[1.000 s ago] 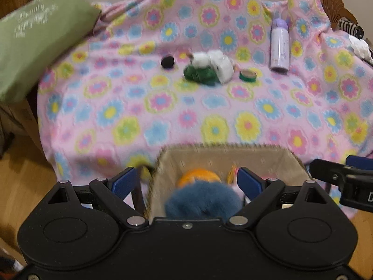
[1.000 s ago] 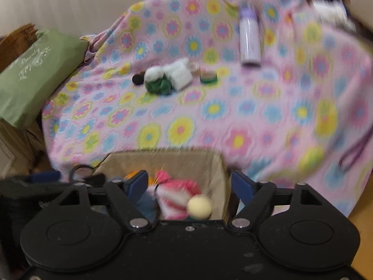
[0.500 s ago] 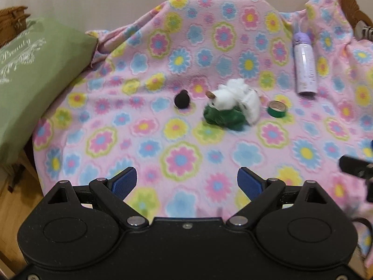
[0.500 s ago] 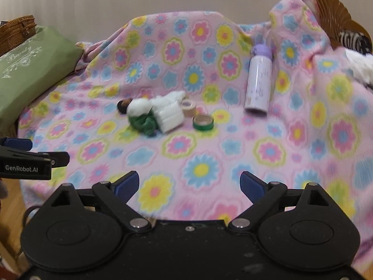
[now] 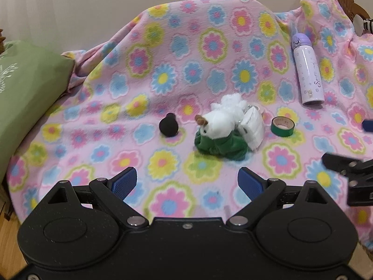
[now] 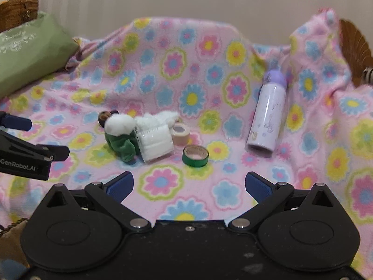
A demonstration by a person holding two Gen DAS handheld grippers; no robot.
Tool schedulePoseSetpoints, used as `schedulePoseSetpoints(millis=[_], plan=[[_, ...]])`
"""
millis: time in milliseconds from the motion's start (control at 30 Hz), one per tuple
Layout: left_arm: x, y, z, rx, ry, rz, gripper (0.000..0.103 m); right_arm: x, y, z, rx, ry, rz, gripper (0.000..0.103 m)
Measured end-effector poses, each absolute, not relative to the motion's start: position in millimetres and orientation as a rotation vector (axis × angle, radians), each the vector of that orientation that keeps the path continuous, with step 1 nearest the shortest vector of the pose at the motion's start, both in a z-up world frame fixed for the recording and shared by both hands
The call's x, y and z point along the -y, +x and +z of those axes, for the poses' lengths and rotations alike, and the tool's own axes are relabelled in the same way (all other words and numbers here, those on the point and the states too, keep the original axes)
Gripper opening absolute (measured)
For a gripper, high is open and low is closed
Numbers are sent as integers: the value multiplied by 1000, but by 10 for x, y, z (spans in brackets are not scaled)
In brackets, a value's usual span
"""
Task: Organize soft objects
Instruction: 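Move both open tools toward the white-green plush toy on the blanket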
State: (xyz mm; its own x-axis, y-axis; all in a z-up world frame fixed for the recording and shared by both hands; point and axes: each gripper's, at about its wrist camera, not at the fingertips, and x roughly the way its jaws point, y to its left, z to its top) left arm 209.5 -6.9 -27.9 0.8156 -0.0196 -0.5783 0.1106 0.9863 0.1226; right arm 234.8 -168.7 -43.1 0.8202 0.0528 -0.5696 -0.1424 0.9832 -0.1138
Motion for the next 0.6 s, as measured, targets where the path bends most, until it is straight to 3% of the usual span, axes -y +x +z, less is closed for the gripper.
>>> schedulePoseSetpoints(millis=[333, 600], plan=[[188, 2440, -506, -610, 169, -106, 94, 1856, 3007, -727, -762, -36, 137, 102], [303, 2667, -638, -581, 190, -127, 94, 1760, 3317, -974, -787, -254, 214, 102]])
